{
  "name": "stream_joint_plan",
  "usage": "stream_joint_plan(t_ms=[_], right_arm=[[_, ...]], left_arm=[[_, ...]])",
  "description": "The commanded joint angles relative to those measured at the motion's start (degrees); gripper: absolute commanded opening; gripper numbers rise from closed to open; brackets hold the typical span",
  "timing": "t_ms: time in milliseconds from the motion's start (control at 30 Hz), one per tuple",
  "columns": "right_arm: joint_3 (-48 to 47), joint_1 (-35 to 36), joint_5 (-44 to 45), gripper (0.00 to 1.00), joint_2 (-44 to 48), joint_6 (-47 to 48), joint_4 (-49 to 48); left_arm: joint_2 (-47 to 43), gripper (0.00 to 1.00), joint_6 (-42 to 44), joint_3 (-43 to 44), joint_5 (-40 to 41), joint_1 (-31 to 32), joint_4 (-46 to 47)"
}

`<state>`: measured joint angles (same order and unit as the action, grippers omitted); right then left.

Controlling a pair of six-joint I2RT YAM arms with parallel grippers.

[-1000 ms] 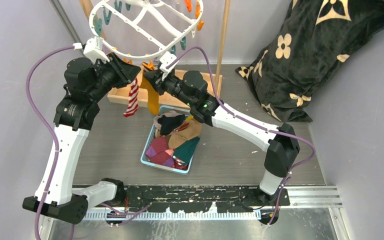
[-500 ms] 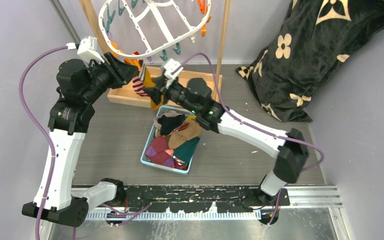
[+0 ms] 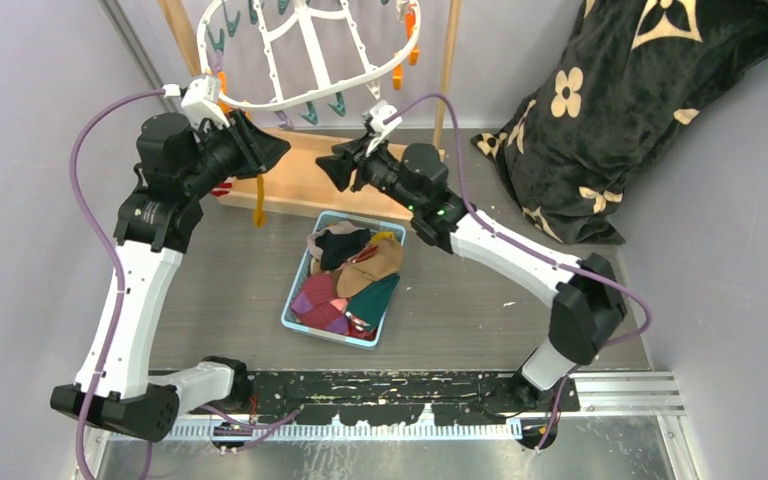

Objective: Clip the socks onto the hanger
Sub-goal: Open the clamp at the hanger.

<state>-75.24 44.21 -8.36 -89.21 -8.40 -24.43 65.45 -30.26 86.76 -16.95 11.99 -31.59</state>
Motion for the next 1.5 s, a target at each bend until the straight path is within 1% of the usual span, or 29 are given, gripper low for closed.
stream_joint_plan(t_ms=[0,133,333,467,633,833,1100,1300,1367,1467], right_arm=[[-4.6,0.4,-1.9,0.50,-3.9,-3.3,-5.6],[-8.0,0.7,-0.9,0.52,-8.0,-3.0,-7.6],[-15.1,0.8,-0.1,0.56,-16.0,-2.7,-12.1],[-20.4,0.8,2.0,0.57,-20.6,-1.3,-12.3],[-23.8,0.7,1.9,0.55,-22.9,0.7,-12.3],[-24.2,0.9,-0.3,0.52,-23.9,1.0,-13.0],[-25.1,1.2,-1.6,0.52,-25.1,3.1,-13.8],[-24.0,2.7,1.1,0.51,-25.4,6.5,-16.0],[-22.9,3.1,3.3,0.48,-25.0,7.7,-17.5],[-20.7,3.5,7.9,0.39,-24.0,9.5,-21.0]], left_arm=[[1.7,0.34,2.1,1.0,2.5,-0.2,5.7],[2.8,0.35,2.2,1.8,3.0,-0.5,9.3],[4.8,0.34,3.4,3.1,5.9,-0.4,10.5],[6.1,0.34,4.3,2.7,8.2,-0.5,11.1],[6.4,0.34,4.5,2.7,8.4,-1.1,12.1],[6.1,0.33,3.4,2.1,7.2,-1.8,12.7],[5.9,0.33,2.9,1.6,6.8,-2.0,12.7],[5.9,0.33,3.0,1.5,7.1,-2.0,12.8],[5.7,0.33,2.9,1.7,7.1,-2.0,12.6],[5.7,0.33,2.7,1.7,7.0,-2.1,12.4]])
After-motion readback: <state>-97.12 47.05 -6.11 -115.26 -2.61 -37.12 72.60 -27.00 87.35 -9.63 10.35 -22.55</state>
